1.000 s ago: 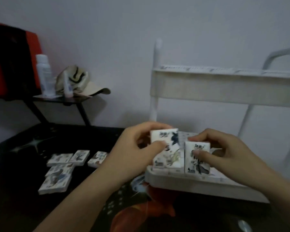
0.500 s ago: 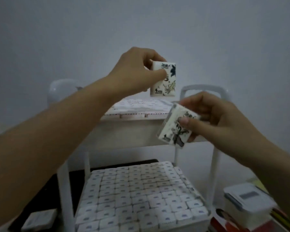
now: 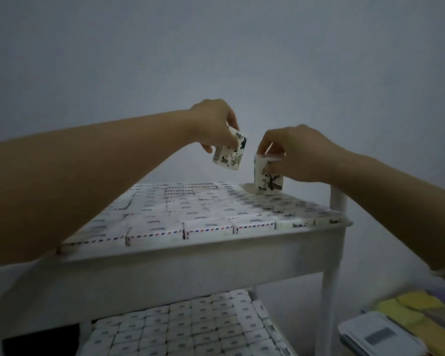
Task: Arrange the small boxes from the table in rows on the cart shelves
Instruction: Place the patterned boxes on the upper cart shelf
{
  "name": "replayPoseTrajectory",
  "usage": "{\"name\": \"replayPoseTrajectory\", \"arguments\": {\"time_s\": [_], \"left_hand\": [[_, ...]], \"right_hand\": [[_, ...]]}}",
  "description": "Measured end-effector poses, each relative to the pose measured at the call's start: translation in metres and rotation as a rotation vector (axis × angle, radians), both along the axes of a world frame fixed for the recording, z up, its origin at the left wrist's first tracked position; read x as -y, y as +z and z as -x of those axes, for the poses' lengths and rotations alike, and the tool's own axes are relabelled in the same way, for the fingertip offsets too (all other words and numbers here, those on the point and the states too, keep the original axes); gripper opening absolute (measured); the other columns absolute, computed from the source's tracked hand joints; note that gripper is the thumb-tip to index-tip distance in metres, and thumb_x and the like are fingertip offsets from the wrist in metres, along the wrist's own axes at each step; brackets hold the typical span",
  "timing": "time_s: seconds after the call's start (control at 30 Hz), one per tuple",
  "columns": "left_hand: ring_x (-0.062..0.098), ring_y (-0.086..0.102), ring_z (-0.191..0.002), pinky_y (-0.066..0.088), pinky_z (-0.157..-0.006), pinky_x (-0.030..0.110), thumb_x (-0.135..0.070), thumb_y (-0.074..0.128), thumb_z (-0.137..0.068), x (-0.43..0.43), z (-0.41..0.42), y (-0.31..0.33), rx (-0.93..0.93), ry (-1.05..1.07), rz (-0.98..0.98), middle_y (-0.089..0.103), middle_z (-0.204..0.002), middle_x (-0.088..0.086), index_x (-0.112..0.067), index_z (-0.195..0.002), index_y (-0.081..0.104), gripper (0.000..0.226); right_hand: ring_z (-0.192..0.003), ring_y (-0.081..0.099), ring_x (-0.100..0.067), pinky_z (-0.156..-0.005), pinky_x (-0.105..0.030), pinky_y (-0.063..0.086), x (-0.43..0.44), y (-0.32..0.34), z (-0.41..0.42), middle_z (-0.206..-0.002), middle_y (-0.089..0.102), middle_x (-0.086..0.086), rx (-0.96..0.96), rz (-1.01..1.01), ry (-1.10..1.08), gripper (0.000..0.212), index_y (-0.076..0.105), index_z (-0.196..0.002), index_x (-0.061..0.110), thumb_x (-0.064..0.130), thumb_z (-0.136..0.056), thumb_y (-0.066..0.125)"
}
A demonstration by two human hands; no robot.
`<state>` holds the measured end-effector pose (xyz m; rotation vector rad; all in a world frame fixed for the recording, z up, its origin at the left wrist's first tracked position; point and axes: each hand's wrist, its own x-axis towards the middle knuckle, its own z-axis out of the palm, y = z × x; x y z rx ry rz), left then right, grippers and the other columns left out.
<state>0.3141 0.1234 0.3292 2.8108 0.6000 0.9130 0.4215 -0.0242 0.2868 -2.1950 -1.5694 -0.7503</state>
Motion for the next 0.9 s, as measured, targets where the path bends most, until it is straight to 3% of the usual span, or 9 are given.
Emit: {"name": "replayPoseTrajectory", "arguments": {"time_s": [0.13, 0.3, 0.43, 0.6, 0.7, 0.83, 0.9], "left_hand": [[0.012, 0.066, -0.067, 0.054, -0.047, 0.02, -0.024, 0.074, -0.084, -0.003, -0.02, -0.004, -0.06, 0.011, -0.038, 0.065, -0.109, 0.009, -0.016, -0.12, 0.061, 0.039], [0.02, 0.07, -0.078, 0.06, -0.063, 0.028, -0.022, 0.075, -0.082, -0.004, -0.035, -0.023, -0.005, -0.087, 0.108, 0.059, -0.112, 0.007, -0.013, -0.118, 0.059, 0.041], [0.021, 0.069, -0.083, 0.06, -0.071, 0.033, -0.018, 0.074, -0.082, -0.008, -0.041, -0.04, 0.005, -0.145, 0.219, 0.063, -0.107, 0.007, -0.012, -0.114, 0.06, 0.036], [0.011, 0.059, -0.074, 0.049, -0.064, 0.023, -0.016, 0.071, -0.083, -0.005, -0.046, -0.048, 0.052, -0.216, 0.226, 0.063, -0.098, 0.003, -0.019, -0.101, 0.06, 0.022], [0.015, 0.064, -0.072, 0.047, -0.063, 0.023, -0.009, 0.069, -0.082, -0.006, -0.047, -0.052, 0.071, -0.247, 0.319, 0.064, -0.09, 0.005, -0.017, -0.102, 0.058, 0.024], [0.019, 0.07, -0.078, 0.053, -0.066, 0.027, -0.001, 0.067, -0.081, -0.007, -0.046, -0.055, -0.036, -0.255, 0.344, 0.072, -0.096, 0.013, -0.012, -0.107, 0.06, 0.029], [0.017, 0.07, -0.08, 0.054, -0.079, 0.033, -0.002, 0.068, -0.082, -0.009, -0.043, -0.055, -0.106, -0.264, 0.394, 0.073, -0.1, 0.013, -0.01, -0.115, 0.06, 0.034]], "right_hand": [[-0.094, 0.061, -0.022, -0.07, -0.03, 0.044, -0.016, -0.002, -0.002, -0.107, 0.066, 0.003, 0.34, 0.134, -0.151, 0.026, 0.057, -0.113, 0.031, 0.02, -0.089, 0.059], [-0.1, 0.055, -0.017, -0.082, -0.033, 0.049, -0.022, 0.004, -0.003, -0.107, 0.062, 0.008, 0.201, 0.343, -0.1, 0.033, 0.063, -0.114, 0.03, 0.031, -0.083, 0.072], [-0.09, 0.056, -0.013, -0.08, -0.031, 0.049, -0.021, 0.009, -0.004, -0.102, 0.066, 0.007, 0.161, 0.381, -0.076, 0.032, 0.066, -0.111, 0.03, 0.033, -0.081, 0.074], [-0.084, 0.052, -0.008, -0.078, -0.027, 0.047, -0.021, 0.005, -0.004, -0.089, 0.061, 0.015, 0.206, 0.429, -0.081, 0.029, 0.068, -0.109, 0.035, 0.036, -0.081, 0.075], [-0.086, 0.053, -0.006, -0.074, -0.025, 0.043, -0.021, -0.001, -0.004, -0.083, 0.059, 0.019, 0.225, 0.436, -0.053, 0.023, 0.069, -0.105, 0.037, 0.034, -0.082, 0.073], [-0.094, 0.059, -0.009, -0.076, -0.025, 0.044, -0.021, -0.005, -0.001, -0.077, 0.055, 0.02, 0.247, 0.449, -0.038, 0.022, 0.07, -0.106, 0.035, 0.027, -0.086, 0.069], [-0.093, 0.061, -0.011, -0.079, -0.027, 0.048, -0.02, -0.006, 0.0, -0.084, 0.063, 0.017, 0.255, 0.455, -0.04, 0.022, 0.07, -0.106, 0.035, 0.025, -0.087, 0.067]]}}
